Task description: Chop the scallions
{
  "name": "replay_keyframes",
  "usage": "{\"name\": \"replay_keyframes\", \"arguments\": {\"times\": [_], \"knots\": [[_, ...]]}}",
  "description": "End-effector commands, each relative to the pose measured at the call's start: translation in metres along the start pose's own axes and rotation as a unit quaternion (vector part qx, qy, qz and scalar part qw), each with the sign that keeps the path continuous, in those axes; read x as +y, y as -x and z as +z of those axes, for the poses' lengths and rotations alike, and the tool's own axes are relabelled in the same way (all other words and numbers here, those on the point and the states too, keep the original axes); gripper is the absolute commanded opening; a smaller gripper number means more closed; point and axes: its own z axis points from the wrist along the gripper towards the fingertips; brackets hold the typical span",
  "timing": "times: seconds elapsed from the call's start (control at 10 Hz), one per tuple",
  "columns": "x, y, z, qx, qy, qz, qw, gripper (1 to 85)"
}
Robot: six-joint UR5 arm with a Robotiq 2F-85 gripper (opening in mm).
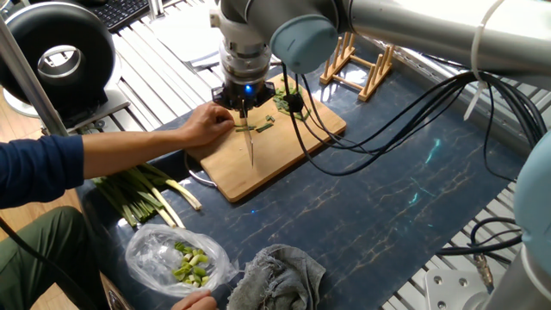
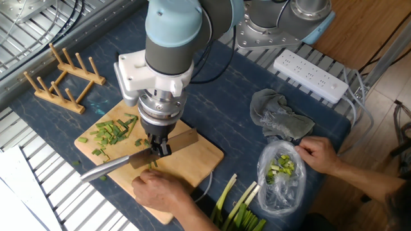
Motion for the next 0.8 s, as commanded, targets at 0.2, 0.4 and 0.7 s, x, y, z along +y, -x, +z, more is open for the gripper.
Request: {"name": "replay_keyframes", "arguments": {"times": [0.2,0.4,0.7], "knots": [[-0.003,0.004,-0.008,-0.008,-0.009,0.002,0.9999,1.3],[-0.006,0.01,-0.007,-0.017,-0.013,-0.01,0.9997,1.3],[-0.02,0.036,-0.01,-0.055,-0.044,-0.076,0.9946,1.3]]}}
